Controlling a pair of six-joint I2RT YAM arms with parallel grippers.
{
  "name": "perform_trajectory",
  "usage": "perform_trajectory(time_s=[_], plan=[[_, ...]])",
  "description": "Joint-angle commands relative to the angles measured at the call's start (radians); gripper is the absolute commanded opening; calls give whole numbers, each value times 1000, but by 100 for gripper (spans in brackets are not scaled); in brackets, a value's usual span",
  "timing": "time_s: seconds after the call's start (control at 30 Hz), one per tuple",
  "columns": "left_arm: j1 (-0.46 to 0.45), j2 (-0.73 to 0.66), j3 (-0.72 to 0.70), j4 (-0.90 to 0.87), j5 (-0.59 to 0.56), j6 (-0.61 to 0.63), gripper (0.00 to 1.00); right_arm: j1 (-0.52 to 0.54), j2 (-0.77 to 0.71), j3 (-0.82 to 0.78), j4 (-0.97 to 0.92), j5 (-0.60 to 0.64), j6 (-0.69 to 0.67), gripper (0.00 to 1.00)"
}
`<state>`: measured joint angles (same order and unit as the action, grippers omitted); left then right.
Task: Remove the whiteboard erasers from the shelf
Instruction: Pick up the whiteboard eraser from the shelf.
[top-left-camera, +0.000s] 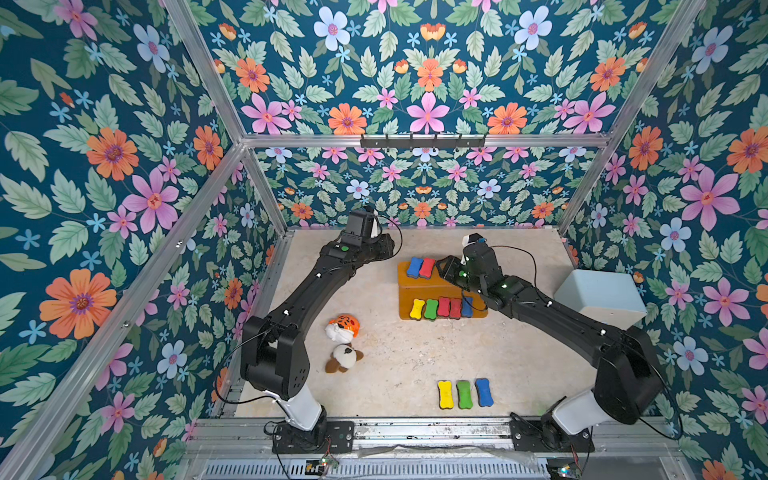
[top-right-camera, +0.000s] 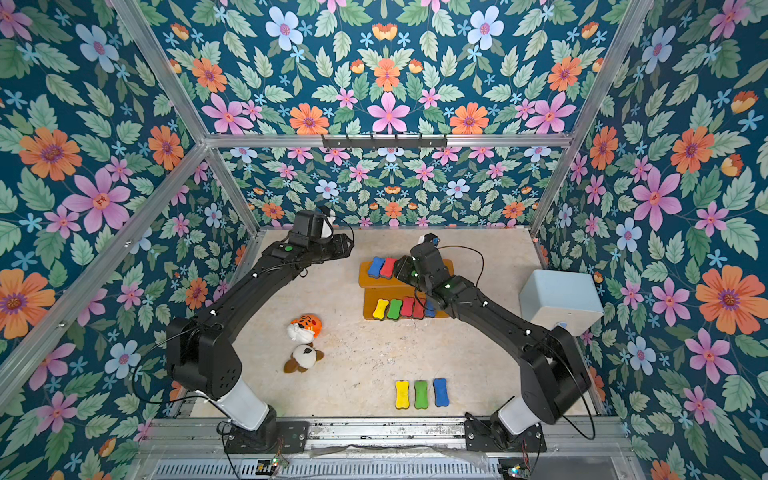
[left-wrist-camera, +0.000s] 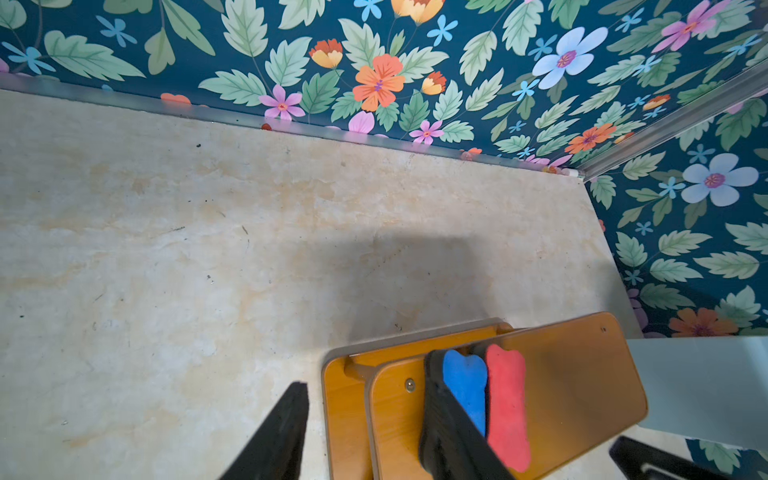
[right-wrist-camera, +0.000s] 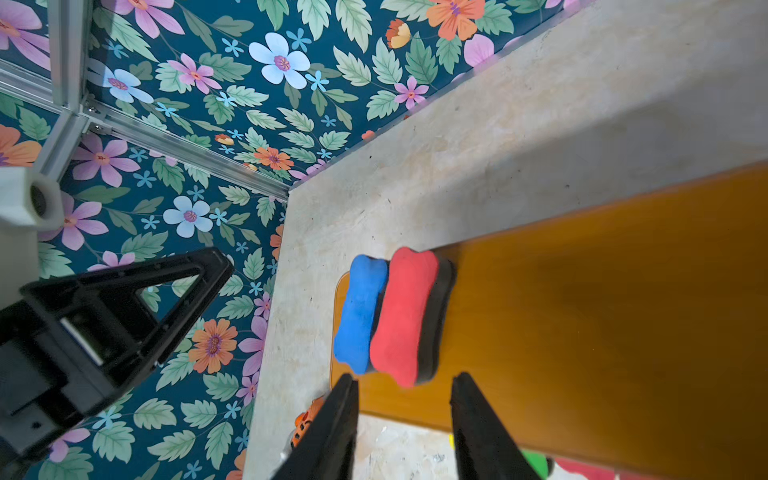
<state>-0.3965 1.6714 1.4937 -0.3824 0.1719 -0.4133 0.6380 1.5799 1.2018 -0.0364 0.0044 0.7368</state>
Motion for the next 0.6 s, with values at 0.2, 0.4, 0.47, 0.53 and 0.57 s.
perform_trajectory(time_s=[0.2,0.4,0.47,0.53,0.57], plan=[[13,20,-5,2,6,18,51,-41,150,115,-4,-97,-39,45],[18,30,-19,14,39,3,51,-43,193,155,-35,-121,-44,44],[18,27,-34,30,52,-6,51,-43,197,152,-30,-132,-40,43],[18,27,-42,35,58,-10,51,-43,202,153,-30,-140,-37,42],[18,28,-43,34,58,-10,51,-43,205,153,-29,-142,-36,41]])
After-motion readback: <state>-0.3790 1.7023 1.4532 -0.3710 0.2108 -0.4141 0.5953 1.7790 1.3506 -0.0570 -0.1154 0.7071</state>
